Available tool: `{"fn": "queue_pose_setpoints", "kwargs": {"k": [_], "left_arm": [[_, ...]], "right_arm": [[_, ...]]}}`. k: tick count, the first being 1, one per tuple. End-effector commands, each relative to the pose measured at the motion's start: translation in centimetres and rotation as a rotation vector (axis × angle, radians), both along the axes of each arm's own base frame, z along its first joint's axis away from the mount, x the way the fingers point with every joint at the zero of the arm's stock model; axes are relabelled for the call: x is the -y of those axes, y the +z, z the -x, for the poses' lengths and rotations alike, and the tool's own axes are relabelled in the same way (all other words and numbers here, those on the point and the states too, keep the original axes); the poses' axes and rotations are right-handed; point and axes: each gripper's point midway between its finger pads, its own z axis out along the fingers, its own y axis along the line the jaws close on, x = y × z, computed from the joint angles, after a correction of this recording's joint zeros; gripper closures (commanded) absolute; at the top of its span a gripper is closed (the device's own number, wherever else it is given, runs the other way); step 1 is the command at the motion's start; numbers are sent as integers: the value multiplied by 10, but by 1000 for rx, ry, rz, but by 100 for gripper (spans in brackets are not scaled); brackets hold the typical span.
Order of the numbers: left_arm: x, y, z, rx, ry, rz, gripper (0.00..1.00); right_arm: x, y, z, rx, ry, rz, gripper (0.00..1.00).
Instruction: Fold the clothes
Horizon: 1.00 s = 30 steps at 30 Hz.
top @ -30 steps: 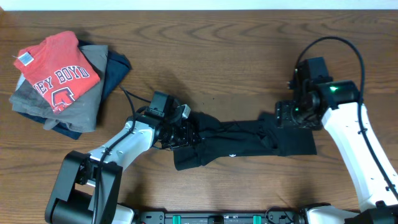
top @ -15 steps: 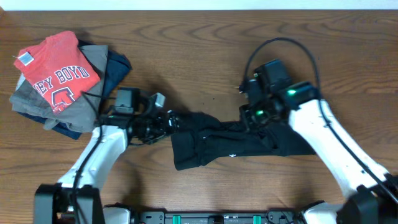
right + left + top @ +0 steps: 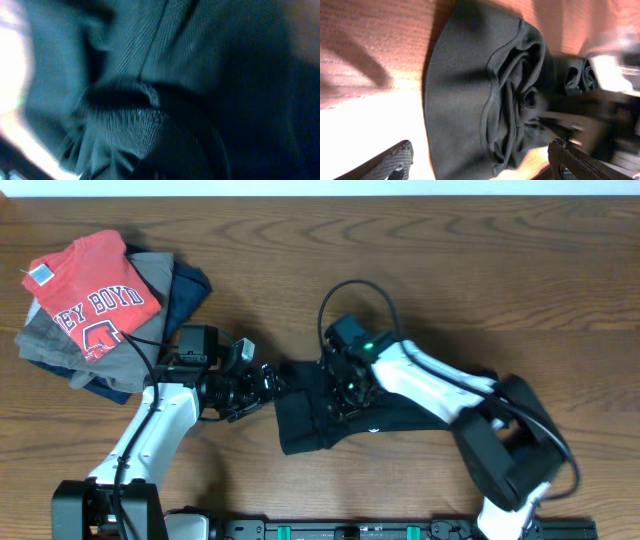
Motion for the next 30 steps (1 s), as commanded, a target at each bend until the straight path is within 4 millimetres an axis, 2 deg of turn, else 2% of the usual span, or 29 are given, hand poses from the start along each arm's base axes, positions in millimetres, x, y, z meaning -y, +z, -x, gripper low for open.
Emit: {"fn": "queue_pose_setpoints", "kwargs": {"k": [1, 4, 7, 10, 13, 14, 15, 16, 17, 18, 21, 24, 26, 30], "left_arm": [[-3, -2, 2, 0, -8, -18, 12], [-3, -2, 3, -6, -8, -19, 12], [-3, -3, 4, -13, -8, -19, 12], [-3, -3, 5, -18, -8, -19, 11], [-3, -3, 6, -20, -10, -19, 4], [-3, -3, 6, -19, -11, -17, 1], [-2, -2, 6, -19, -12, -15, 2], [-2, -2, 6, -19, -14, -15, 2], [-1, -2, 7, -17, -18, -16, 2], [1, -2, 8, -12, -33, -15, 2], [8, -1, 10, 1, -74, -12, 2], [20, 0, 10, 30, -117, -11, 2], [25, -2, 8, 61, -146, -42, 2], [22, -18, 6, 81, -163, -187, 2]], "right_arm": [[2, -29, 12, -54, -21, 68, 99], [1, -33, 11, -58, -29, 70, 99], [-2, -25, 5, -35, -35, 50, 99], [-6, -4, -6, 5, -46, 15, 99], [-10, 34, -23, 83, -68, -53, 96], [-11, 46, -28, 110, -75, -76, 92], [-12, 63, -35, 150, -85, -108, 78], [-12, 74, -39, 177, -91, -129, 44], [-11, 86, -44, 205, -98, -151, 25], [-10, 101, -48, 246, -93, -179, 14], [-3, 131, -54, 333, -71, -226, 12], [5, 148, -58, 371, -95, -242, 11], [15, 150, -59, 378, -116, -218, 10], [29, 144, -60, 358, -158, -169, 9]]}}
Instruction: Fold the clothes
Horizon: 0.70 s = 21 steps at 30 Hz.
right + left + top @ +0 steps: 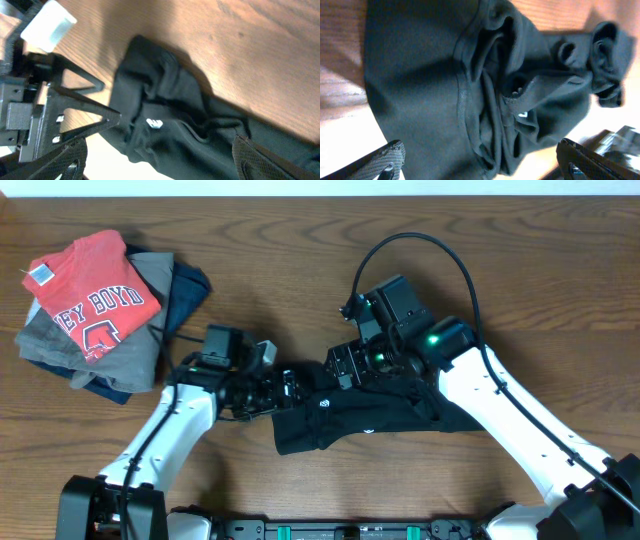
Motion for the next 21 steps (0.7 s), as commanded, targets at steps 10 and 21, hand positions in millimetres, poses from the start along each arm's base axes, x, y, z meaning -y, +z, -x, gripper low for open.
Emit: {"fn": "queue_pose_setpoints", "kwargs": {"k": [10, 21], "left_arm": [[24, -42, -9, 6, -33, -118, 2], [46, -74, 8, -74, -75, -146, 56]], "right_arm": [[16, -4, -9, 23, -26, 58, 4], [43, -10, -15, 10, -109, 133, 8]]}}
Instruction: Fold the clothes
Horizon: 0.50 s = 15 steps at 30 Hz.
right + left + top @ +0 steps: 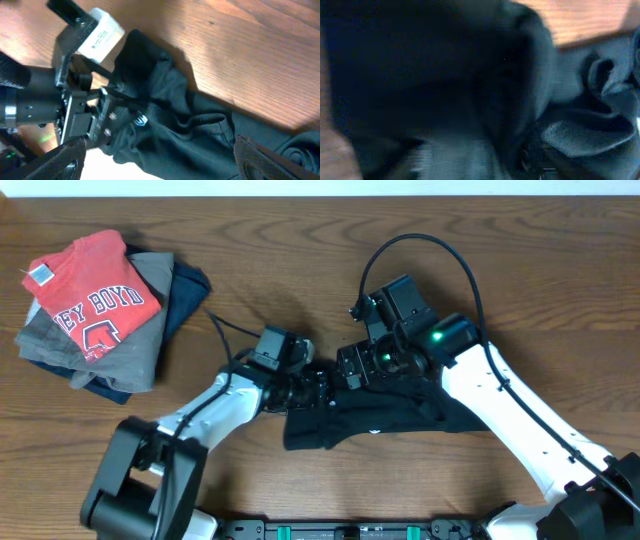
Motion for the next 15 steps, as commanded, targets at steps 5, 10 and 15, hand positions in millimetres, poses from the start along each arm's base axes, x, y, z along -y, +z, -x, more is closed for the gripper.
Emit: {"fn": "queue_pose_setpoints", "kwargs": {"k": [5, 10, 15], "left_arm": [[-19, -33, 18, -100, 47, -118, 94], [-37, -34, 6, -93, 109, -138, 94], [-64, -11, -13, -71, 151, -143, 94]], "right_arm": [[66, -2, -16, 0, -191, 144, 10], [129, 7, -19, 9, -347, 262, 9], [179, 13, -16, -10, -474, 307, 6]]}}
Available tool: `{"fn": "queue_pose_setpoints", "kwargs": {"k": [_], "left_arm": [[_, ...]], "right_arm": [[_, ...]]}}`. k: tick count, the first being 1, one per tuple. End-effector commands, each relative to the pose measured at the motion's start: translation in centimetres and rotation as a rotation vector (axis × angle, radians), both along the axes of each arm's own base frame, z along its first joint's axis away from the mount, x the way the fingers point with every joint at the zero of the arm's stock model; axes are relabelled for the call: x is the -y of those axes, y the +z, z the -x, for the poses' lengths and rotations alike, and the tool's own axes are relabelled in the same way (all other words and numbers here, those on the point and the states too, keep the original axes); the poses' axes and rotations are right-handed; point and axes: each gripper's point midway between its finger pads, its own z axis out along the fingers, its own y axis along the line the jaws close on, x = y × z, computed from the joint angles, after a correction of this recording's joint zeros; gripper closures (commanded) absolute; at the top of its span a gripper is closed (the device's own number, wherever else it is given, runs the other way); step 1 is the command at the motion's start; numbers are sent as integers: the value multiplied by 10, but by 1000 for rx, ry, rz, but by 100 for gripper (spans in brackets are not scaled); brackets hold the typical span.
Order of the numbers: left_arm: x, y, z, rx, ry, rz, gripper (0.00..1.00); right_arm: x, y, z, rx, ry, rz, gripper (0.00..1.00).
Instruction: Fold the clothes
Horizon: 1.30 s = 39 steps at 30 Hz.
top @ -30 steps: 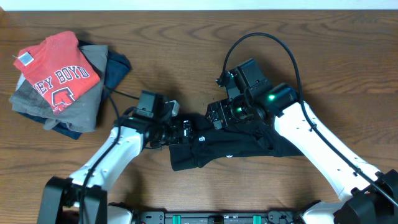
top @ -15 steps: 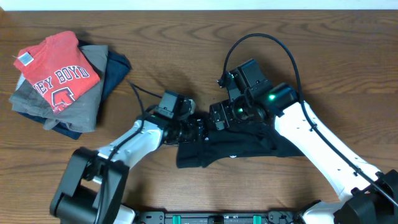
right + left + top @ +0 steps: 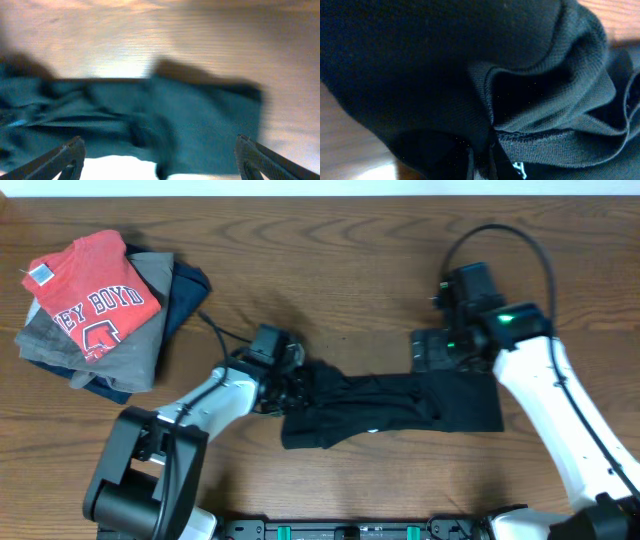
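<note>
A black garment [image 3: 400, 408] lies stretched out in a crumpled band across the table's middle. Its left end is bunched, its right end flatter. My left gripper [image 3: 294, 381] is at that left end, shut on a fold of the black garment [image 3: 530, 75], which fills the left wrist view; the pinch sits at the frame's bottom [image 3: 481, 162]. My right gripper [image 3: 428, 352] hovers open over the garment's right part. In the right wrist view its fingertips [image 3: 71, 156] stand wide apart, with the garment [image 3: 200, 120] below them.
A stack of folded clothes, a red printed shirt [image 3: 90, 292] on top of grey and navy pieces, sits at the table's far left. Bare wooden table [image 3: 320, 260] lies behind the garment. The left arm's cable runs near the stack.
My right gripper, still open, has moved from over the garment's left end to over its right part. The left gripper now pinches a fold, and the garment lies longer and flatter.
First my right gripper was down in the garment's bunched left part, with the left one open beside its edge. Then the right one was raised and open. Later the left gripper was pushed into the fabric; now it is shut on it and the right has moved away.
</note>
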Motion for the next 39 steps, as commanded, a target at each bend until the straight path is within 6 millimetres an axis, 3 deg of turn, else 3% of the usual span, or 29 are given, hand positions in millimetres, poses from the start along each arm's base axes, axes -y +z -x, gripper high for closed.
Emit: {"fn": "queue_pose_setpoints", "kwargs": {"k": [1, 9, 12, 15, 19, 22, 30, 35, 39], "left_arm": [[-39, 6, -18, 51, 42, -109, 94], [-125, 68, -45, 165, 131, -365, 94], [-134, 93, -52, 174, 158, -383, 94], [-128, 119, -58, 188, 151, -378, 94], [-104, 149, -56, 201, 108, -364, 94], [-77, 158, -51, 206, 83, -342, 94], [19, 151, -43, 283, -71, -267, 94], [64, 137, -33, 272, -95, -234, 94], [97, 142, -24, 312, -148, -171, 94]], "right_arm": [[39, 8, 0, 14, -98, 60, 5], [98, 3, 15, -60, -256, 78, 1], [110, 3, 16, -65, -283, 80, 2], [111, 2, 20, -78, -250, 90, 3], [111, 0, 24, -97, -238, 93, 3], [110, -1, 25, -103, -238, 92, 3], [107, -3, 36, -148, -231, 79, 2], [102, -3, 36, -151, -217, 55, 1], [97, -3, 35, -150, -204, 26, 2]]}}
